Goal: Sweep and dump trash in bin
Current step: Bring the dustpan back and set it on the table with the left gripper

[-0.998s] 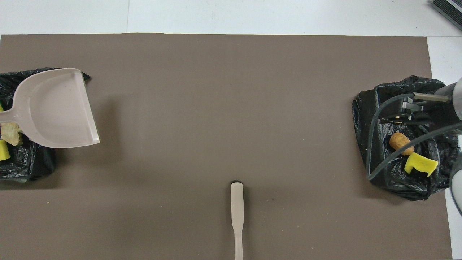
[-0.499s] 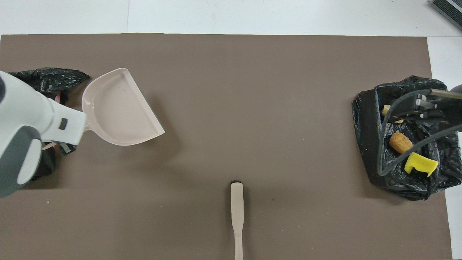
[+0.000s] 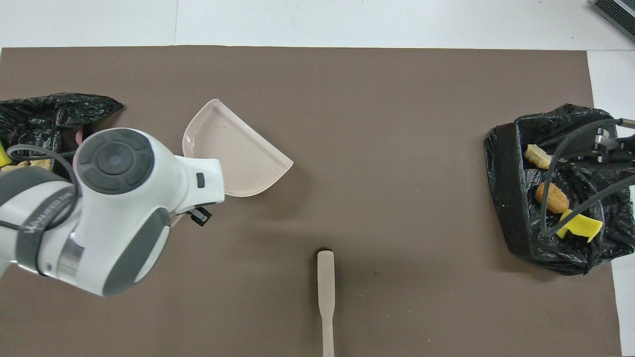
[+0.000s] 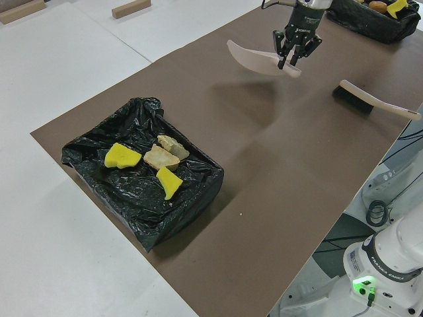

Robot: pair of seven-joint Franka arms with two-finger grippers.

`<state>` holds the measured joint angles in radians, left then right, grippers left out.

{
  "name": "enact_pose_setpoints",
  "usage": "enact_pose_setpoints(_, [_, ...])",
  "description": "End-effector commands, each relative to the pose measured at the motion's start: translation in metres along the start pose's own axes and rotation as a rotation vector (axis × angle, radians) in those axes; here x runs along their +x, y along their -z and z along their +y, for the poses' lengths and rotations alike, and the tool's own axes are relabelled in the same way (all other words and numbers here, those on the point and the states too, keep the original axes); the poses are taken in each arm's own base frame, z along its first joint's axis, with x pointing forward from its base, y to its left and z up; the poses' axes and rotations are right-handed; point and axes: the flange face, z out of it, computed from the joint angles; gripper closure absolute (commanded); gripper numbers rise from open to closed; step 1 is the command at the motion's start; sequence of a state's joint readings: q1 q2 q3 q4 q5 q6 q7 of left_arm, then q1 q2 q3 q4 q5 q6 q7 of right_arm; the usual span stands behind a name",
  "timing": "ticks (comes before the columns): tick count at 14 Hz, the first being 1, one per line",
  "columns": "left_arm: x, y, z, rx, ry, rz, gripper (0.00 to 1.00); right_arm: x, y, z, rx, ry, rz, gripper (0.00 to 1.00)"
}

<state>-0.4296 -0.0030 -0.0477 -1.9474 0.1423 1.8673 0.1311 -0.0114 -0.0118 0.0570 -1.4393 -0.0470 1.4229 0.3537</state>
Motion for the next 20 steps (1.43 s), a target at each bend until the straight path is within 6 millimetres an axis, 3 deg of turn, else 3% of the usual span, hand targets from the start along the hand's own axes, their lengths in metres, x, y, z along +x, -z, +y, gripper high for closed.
enact_pose_setpoints(1, [0.033,-0.024,0.063,-0.034,0.180,0.043,1.00,-0.006,-0.002,0.005,0.014,0.011,-0.028,0.00])
enact_pose_setpoints(4, [0.061,-0.029,0.090,-0.145,0.302,0.090,1.00,-0.006,-0.003,0.005,0.030,0.011,-0.032,0.00])
enact_pose_setpoints(6, [0.091,-0.026,0.127,-0.230,0.390,0.086,1.00,-0.006,-0.004,0.004,0.091,0.007,-0.060,0.00])
enact_pose_setpoints(9, [0.118,-0.040,0.137,-0.288,0.492,0.105,1.00,-0.006,-0.003,0.005,0.073,0.012,-0.052,0.00])
enact_pose_setpoints(11, [0.126,-0.059,0.159,-0.297,0.522,0.099,1.00,-0.008,-0.006,0.012,0.061,0.044,-0.077,0.00])
enact_pose_setpoints(13, [0.127,-0.063,0.164,-0.296,0.548,0.096,1.00,-0.006,-0.006,0.018,0.051,0.079,-0.072,0.00])
enact_pose_setpoints(14, [0.127,-0.062,0.162,-0.293,0.538,0.102,0.20,-0.005,-0.005,0.018,0.048,0.088,-0.070,0.00])
enact_pose_setpoints(15, [0.127,-0.060,0.158,-0.293,0.539,0.107,0.00,-0.004,-0.005,0.018,0.050,0.104,-0.060,0.00])
enact_pose_setpoints(18, [0.121,-0.042,0.131,-0.294,0.570,0.117,0.00,-0.001,-0.007,0.017,0.034,0.141,-0.053,0.00])
enact_pose_setpoints(20, [0.119,-0.039,0.093,-0.294,0.626,0.119,0.00,-0.001,-0.004,0.015,0.044,0.143,-0.030,0.00])
